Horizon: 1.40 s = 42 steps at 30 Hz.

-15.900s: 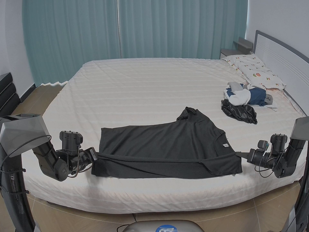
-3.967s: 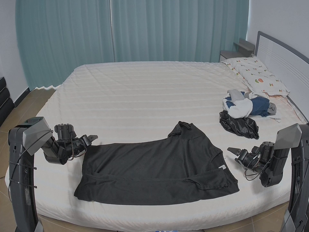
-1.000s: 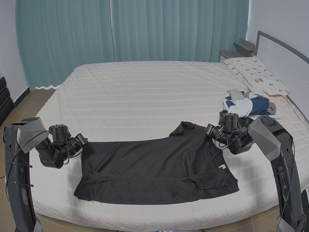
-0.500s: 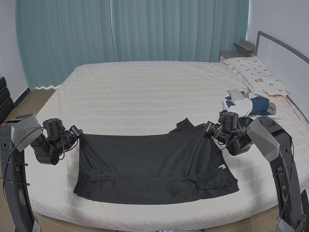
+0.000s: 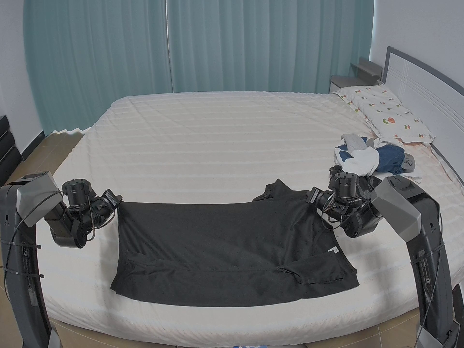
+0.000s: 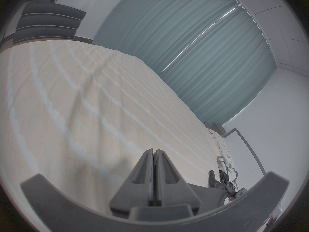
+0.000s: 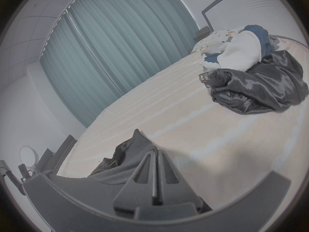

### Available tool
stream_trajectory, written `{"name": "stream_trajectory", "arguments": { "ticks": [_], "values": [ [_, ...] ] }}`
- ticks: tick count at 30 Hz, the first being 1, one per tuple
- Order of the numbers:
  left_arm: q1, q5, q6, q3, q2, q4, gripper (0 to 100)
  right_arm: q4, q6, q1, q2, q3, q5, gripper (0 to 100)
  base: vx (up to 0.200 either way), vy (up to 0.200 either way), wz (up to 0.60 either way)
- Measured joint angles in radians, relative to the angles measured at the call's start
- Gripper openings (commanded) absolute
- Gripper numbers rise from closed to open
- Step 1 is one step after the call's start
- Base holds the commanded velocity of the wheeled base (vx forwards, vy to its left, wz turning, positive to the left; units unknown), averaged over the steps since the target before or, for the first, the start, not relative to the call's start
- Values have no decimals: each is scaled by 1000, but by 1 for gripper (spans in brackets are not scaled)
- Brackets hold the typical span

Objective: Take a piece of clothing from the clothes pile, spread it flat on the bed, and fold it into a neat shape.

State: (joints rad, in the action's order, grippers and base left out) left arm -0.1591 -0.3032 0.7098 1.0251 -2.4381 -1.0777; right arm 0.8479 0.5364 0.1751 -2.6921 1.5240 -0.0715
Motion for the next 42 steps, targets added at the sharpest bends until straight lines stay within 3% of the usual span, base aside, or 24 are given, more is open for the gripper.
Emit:
{"name": "stream_trajectory", "arguments": {
  "ticks": [7,24,33,42],
  "values": [
    [-11,-55,-3,-38,7,-50,0,64,5,-13,62,-93,-44,0,0,0,0],
    [-18,-55,-4,-58,1,-129,0,135,21,-19,90,-144,-48,0,0,0,0],
    [-39,-74,-21,-71,6,-130,0,131,13,-35,131,-241,-103,0,0,0,0],
    [-43,-126,-135,-116,10,-130,0,131,10,-53,179,-327,-142,0,0,0,0]
  ]
}}
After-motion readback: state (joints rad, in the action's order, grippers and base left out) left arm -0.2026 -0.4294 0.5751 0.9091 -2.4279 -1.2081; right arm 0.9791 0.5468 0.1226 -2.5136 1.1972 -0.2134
